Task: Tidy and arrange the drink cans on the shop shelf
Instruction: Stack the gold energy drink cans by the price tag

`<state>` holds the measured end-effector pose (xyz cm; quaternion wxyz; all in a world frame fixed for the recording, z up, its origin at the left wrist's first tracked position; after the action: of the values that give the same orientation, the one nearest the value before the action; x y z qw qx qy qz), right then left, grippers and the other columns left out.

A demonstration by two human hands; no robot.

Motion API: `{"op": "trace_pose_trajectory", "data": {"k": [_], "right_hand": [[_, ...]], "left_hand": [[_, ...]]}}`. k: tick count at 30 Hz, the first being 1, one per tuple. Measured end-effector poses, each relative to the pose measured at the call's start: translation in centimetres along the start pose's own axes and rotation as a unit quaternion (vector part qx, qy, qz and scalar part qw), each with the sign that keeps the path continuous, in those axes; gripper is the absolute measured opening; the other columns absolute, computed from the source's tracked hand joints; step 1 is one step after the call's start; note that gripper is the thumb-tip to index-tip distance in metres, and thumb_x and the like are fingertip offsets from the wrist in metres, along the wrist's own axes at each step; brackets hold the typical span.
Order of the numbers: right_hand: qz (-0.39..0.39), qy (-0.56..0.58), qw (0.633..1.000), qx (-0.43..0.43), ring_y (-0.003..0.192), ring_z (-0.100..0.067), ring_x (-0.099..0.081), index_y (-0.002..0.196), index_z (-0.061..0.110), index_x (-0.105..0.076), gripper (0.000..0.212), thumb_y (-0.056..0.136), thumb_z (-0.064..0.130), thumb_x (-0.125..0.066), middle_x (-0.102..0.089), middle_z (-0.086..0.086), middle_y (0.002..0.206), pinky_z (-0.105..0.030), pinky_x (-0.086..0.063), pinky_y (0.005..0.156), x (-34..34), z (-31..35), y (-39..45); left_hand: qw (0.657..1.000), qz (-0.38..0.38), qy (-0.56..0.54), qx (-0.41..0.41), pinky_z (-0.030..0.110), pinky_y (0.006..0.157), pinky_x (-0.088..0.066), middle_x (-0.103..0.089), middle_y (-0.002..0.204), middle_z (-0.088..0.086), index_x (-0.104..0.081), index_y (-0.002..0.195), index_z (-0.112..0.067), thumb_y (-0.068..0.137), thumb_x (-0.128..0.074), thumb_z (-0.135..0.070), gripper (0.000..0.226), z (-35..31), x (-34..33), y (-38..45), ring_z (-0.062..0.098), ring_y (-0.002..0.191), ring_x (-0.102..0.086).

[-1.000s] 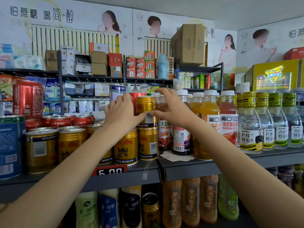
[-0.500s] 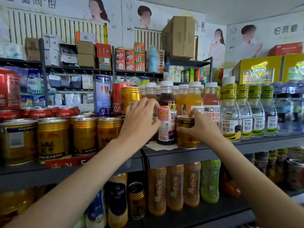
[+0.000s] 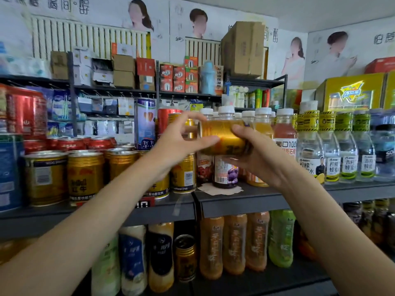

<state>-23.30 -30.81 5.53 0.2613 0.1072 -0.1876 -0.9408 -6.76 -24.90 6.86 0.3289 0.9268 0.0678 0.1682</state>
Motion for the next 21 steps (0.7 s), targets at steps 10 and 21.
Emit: {"op": "trace_pose_trajectory", "data": {"k": [10,21], "right_hand": [[-0.091,-0.455,0.86,0.215,0.1,-0.015,-0.057,0.124,0.017,-0.041,0.071,0.065,0.034,-0.078,-0.059,0.002,0.111,-0.027,-0.046,0.077,-2.9,-4.9,1.0],[-0.211,-0.707,0.645,0.2,0.094,-0.037,-0.052,0.101,0.004,-0.056,0.062,0.067,0.052,-0.073,-0.054,-0.022,0.106,-0.042,-0.049,0.071,-4.0,-6.6,1.4]], "left_hand": [[0.922,0.046,0.383,-0.031,0.024,0.07,-0.043,-0.058,0.101,-0.006,-0.043,0.112,-0.026,0.079,-0.068,-0.033,0.042,0.4,-2.3,0.6,0.012,0.093,-0.055],[0.911,-0.145,0.36,-0.141,0.005,0.085,-0.035,-0.051,0.093,-0.012,-0.058,0.094,-0.019,0.087,-0.053,-0.011,0.012,1.9,2.8,-1.8,0.005,0.093,-0.052]]}}
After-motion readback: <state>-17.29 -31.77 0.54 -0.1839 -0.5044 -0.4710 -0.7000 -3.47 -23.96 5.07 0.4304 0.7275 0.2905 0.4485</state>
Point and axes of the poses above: each hand's wrist, its own y-axis towards the middle knuckle, its own x-axis out of the back of the hand, z = x × y, the point moved 1 cm from there along y, towards the middle knuckle
